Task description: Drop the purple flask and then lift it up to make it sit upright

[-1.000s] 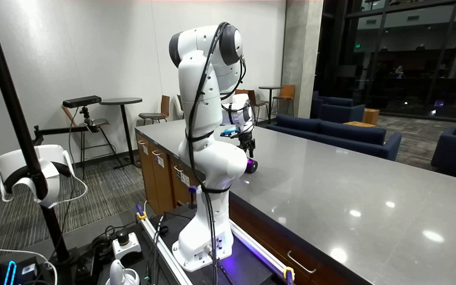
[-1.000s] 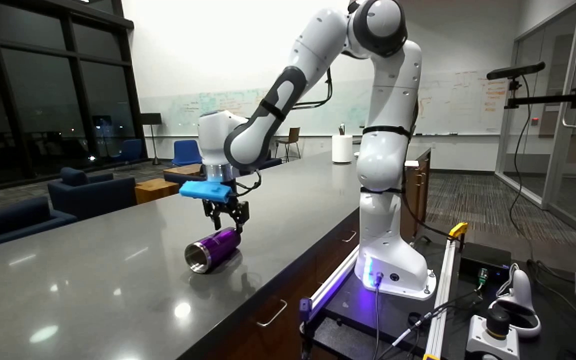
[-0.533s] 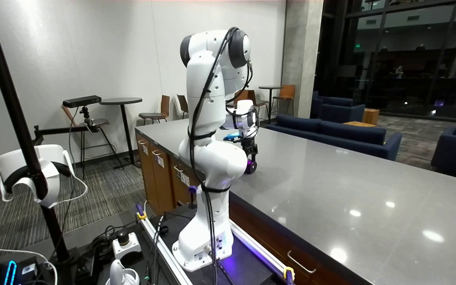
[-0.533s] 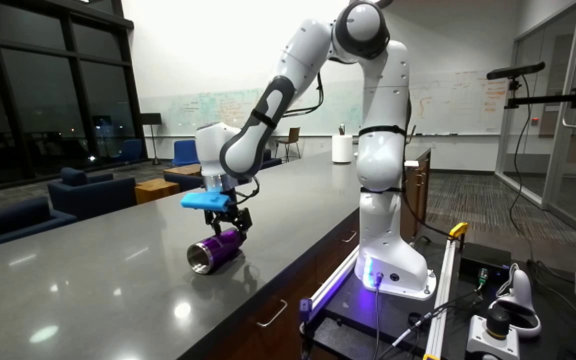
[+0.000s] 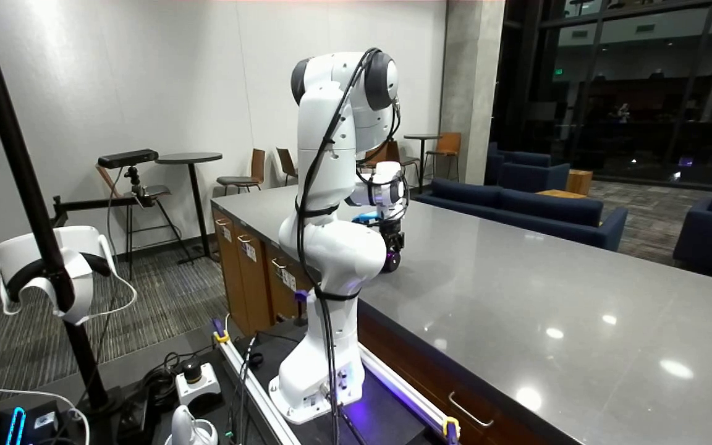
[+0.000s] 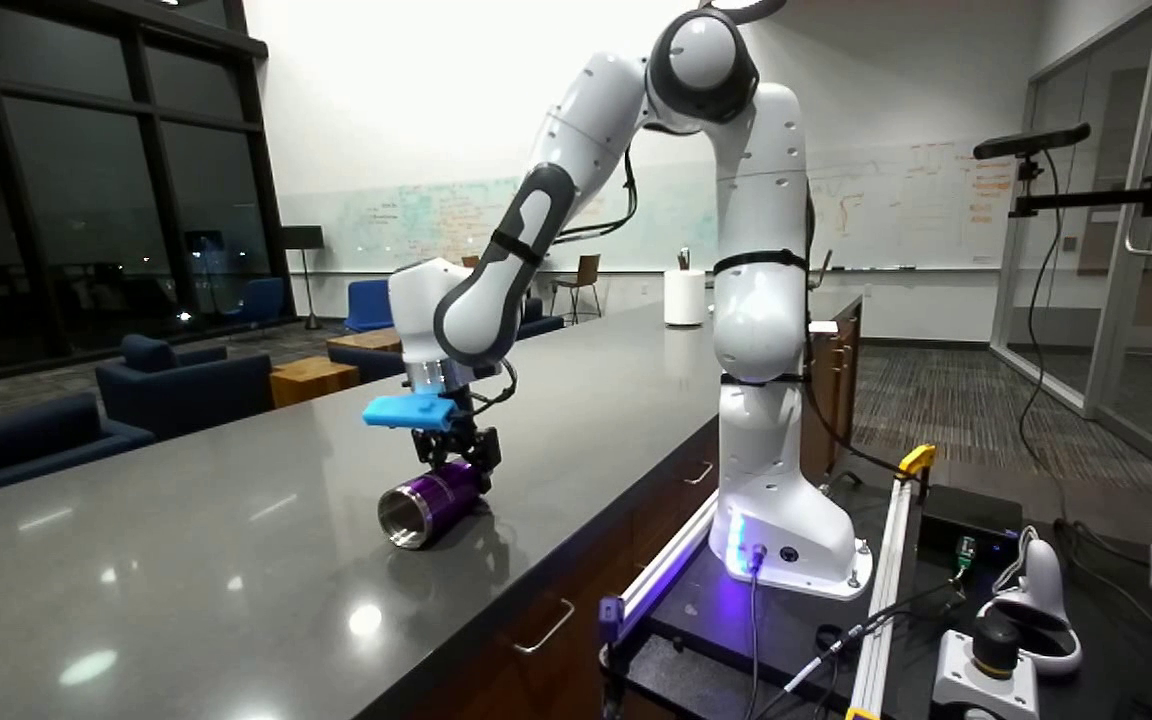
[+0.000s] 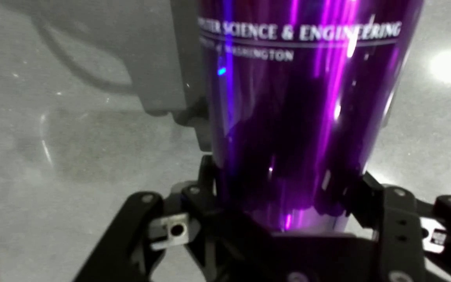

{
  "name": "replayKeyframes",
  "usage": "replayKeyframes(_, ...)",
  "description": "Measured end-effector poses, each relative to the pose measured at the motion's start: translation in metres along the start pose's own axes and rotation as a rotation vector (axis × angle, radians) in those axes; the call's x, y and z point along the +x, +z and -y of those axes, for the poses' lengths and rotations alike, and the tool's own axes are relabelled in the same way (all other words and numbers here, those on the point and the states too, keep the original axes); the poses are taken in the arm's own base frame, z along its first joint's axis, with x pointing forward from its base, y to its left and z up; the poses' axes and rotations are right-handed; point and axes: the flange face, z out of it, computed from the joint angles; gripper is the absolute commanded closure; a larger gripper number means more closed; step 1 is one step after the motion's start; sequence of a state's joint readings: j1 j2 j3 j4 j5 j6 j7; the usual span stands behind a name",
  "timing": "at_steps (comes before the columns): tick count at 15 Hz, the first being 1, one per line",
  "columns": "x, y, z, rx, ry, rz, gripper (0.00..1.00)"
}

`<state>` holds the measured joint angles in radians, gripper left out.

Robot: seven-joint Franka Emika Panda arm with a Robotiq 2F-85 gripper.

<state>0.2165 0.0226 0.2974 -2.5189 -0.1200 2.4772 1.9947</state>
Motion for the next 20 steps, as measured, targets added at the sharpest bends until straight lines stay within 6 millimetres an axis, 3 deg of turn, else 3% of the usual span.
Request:
replayKeyframes(3,0.001,0.0,0.002,-0.003,0.015,0.045,0.47)
replayKeyframes(8,0.0,-0.005,0.018,0.064,-0.006,0.313,0.47)
replayKeyframes(14,-0.002,-0.028,0.041,0.172,-0.042,0.617,0.47)
replayKeyframes(20,0.014,-0.024,0.04,0.294,-0.067,0.955,0.47)
